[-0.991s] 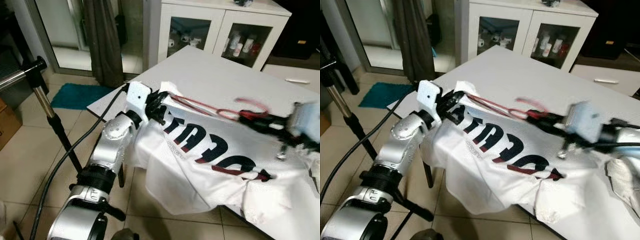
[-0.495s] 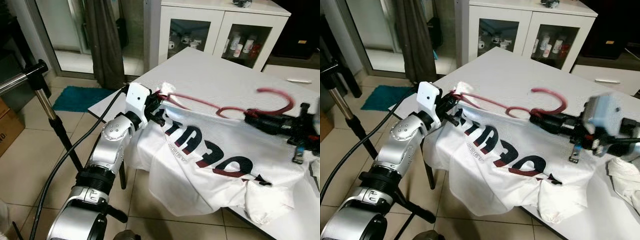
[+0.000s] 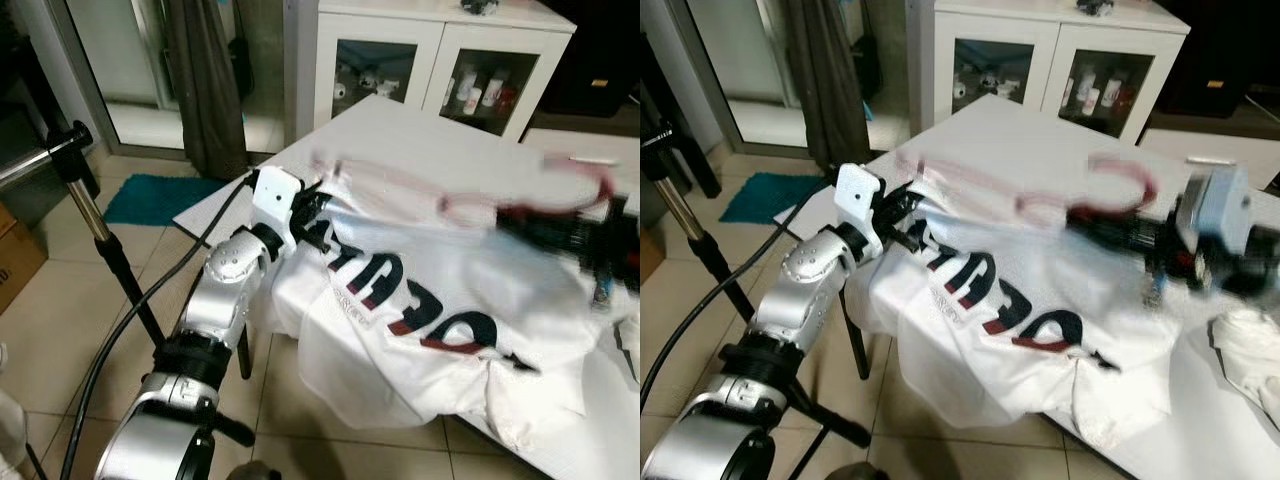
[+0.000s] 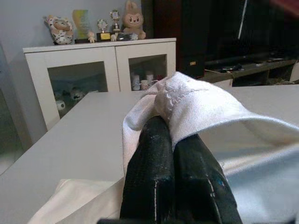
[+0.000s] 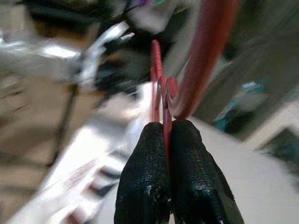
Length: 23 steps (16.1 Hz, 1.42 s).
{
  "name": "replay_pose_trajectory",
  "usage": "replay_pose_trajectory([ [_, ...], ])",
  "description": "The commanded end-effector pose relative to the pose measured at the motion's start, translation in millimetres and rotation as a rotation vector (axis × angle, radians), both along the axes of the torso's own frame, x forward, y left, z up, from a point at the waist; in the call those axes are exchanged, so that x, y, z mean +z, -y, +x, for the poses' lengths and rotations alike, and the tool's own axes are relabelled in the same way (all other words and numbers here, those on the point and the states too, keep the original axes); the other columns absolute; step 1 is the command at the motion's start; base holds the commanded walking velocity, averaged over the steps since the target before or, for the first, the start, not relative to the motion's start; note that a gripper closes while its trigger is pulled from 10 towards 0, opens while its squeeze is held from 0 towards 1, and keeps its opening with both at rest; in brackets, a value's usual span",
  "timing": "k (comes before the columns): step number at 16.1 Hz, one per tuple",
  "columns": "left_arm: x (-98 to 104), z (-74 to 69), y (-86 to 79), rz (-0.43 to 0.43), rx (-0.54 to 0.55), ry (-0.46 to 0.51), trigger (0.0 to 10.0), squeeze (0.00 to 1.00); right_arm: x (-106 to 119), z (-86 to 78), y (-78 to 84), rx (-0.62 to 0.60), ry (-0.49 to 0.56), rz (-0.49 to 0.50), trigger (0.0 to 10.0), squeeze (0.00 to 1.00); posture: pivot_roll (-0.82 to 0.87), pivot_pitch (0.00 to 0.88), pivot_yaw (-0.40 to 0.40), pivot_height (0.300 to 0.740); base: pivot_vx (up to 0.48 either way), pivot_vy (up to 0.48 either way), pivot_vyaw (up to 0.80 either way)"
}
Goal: Hang hanger
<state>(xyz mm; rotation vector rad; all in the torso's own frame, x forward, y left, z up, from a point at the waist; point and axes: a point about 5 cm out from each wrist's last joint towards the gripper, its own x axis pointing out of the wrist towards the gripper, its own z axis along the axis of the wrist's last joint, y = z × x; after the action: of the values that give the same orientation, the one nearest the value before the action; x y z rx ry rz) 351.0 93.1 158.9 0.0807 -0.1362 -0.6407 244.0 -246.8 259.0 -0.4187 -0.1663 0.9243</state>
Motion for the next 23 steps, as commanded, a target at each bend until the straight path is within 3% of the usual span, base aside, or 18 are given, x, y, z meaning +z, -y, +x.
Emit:
replay_pose_trajectory([
  [1, 4, -1.2, 2.9, -0.004, -0.010, 0.018, 0.0, 0.00, -1, 7.5, 3.6, -0.072, 0.035, -0.002, 0.0, 0.00, 0.04, 0.000, 0.000, 0.723, 0.000, 0.000, 0.00],
  [6, 4, -3.6, 6.7, -0.008, -0.017, 0.023, 0.0, 0.00, -4, 30.4, -8.8, -0.198, 0.105, 0.107, 0.0, 0.00, 0.04, 0.000, -0.001, 0.723, 0.000, 0.000, 0.00],
  [8, 4, -4.5, 10.1, -0.013, -0.020, 0.024, 0.0, 0.00, -3, 48.7, -27.6, -0.279, 0.139, 0.228, 0.0, 0.00, 0.04, 0.000, -0.004, 0.723, 0.000, 0.000, 0.00],
  [12, 4, -5.4, 12.6, -0.015, -0.021, 0.030, 0.0, 0.00, -10, 60.0, -50.8, -0.285, 0.119, 0.284, 0.0, 0.00, 0.04, 0.000, -0.010, 0.723, 0.000, 0.000, 0.00],
  [14, 3, -5.8, 12.7, -0.016, -0.014, 0.031, 0.0, 0.00, -9, 72.2, -58.5, -0.353, 0.130, 0.348, 0.0, 0.00, 0.04, 0.000, -0.014, 0.723, 0.000, 0.000, 0.00],
  [18, 2, -7.1, 15.7, -0.027, -0.008, 0.028, 0.0, 0.00, 6, 97.1, -62.3, -0.525, 0.201, 0.458, 0.0, 0.00, 0.05, 0.000, -0.021, 0.723, 0.000, 0.000, 0.00],
  [23, 1, -8.8, 17.4, -0.027, -0.004, 0.031, 0.0, 0.00, 25, 109.1, -61.8, -0.561, 0.251, 0.516, 0.0, 0.00, 0.05, 0.000, -0.030, 0.723, 0.000, 0.000, 0.00],
])
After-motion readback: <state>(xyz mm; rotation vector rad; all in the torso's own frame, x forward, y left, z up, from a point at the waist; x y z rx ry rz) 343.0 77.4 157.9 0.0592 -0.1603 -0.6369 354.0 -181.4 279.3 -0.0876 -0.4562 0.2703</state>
